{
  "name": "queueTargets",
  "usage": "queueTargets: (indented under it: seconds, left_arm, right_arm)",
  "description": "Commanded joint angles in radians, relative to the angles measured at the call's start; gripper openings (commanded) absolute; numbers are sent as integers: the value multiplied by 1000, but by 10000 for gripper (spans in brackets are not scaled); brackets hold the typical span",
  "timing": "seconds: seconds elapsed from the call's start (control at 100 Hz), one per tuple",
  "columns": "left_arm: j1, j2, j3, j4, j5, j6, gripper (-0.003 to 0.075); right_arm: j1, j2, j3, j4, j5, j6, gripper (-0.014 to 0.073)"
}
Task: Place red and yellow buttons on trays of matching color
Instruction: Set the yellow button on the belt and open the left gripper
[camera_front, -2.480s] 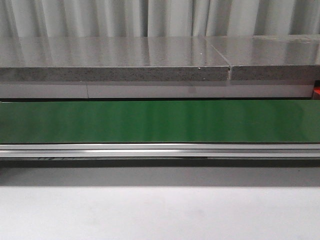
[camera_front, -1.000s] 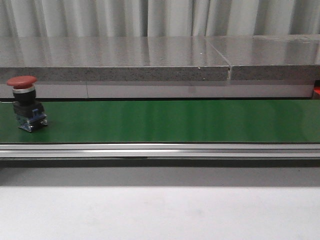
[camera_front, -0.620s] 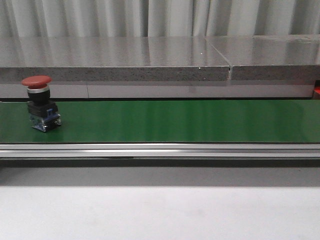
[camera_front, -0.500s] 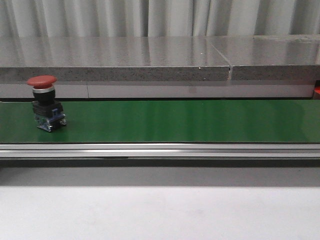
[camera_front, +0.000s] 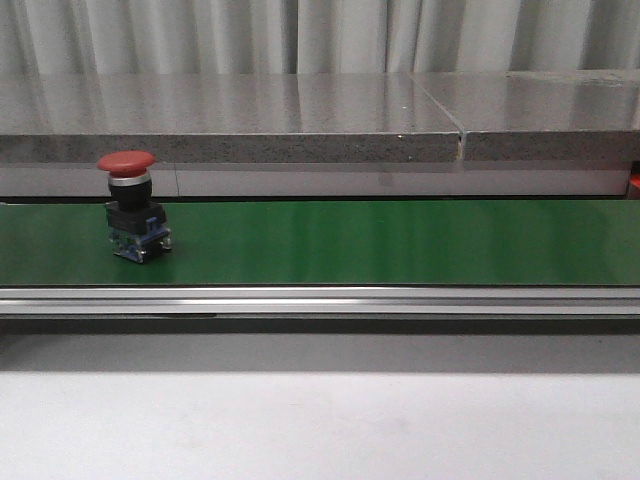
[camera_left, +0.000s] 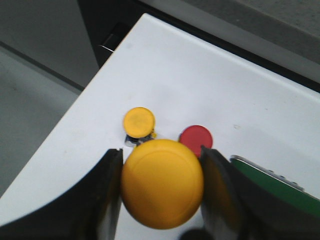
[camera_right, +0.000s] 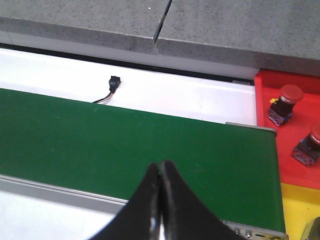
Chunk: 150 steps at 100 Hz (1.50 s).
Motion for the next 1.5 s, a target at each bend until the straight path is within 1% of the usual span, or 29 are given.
queueTargets:
  seconds: [0.0, 0.09, 0.1, 0.37, 0.6, 0.85, 1.14, 1.21, 1.28, 1.33, 1.35, 1.36, 1.38, 1.4, 1.47, 1.49]
  left_arm:
    - [-53, -56, -27, -5, -18, 11, 43]
    - [-105, -57, -23, -5, 5, 22, 42]
    - [-155, -57, -19, -5, 5, 22, 42]
    - [-248, -57, 69, -11, -16, 23, 43]
    - [-256, -57, 114, -11, -33, 23, 43]
    - [-256, -13, 116, -42, -31, 23, 43]
    - [-256, 32, 116, -44, -20, 23, 53]
    - [-256, 32, 116, -44, -19, 27, 97]
    - [-256, 32, 116, -55, -12, 59, 188]
    - [-256, 32, 116, -61, -10, 68, 288]
    - [-256, 32, 116, -62, -7, 71, 316]
    - [-256, 32, 116, -64, -7, 71, 345]
    - [-256, 32, 116, -64, -5, 71, 374]
    - [-256, 32, 116, -64, -3, 71, 429]
    - [-256, 32, 116, -64, -3, 71, 542]
    - [-256, 32, 116, -64, -3, 73, 558]
  right_arm:
    - [2, -3, -24, 16, -62, -10, -66]
    - [2, -3, -24, 16, -62, -10, -66]
    - [2, -3, -24, 16, -62, -10, -66]
    - [2, -3, -24, 16, -62, -10, -66]
    - [2, -3, -24, 16, -62, -10, -66]
    - [1, -3, -24, 16, -63, -10, -66]
    - [1, -3, -24, 16, -63, -10, -66]
    - [1, -3, -24, 16, -63, -10, -66]
    - [1, -3, -24, 16, -63, -10, -66]
    - [1, -3, -24, 16, -63, -10, -66]
    - [1, -3, -24, 16, -63, -10, -66]
    - [1, -3, -24, 16, -63, -10, -66]
    - [1, -3, -24, 16, -63, -10, -66]
    - [1, -3, -24, 16, -63, -10, -66]
    - [1, -3, -24, 16, -63, -10, -66]
    - [1, -3, -24, 16, -63, -10, -66]
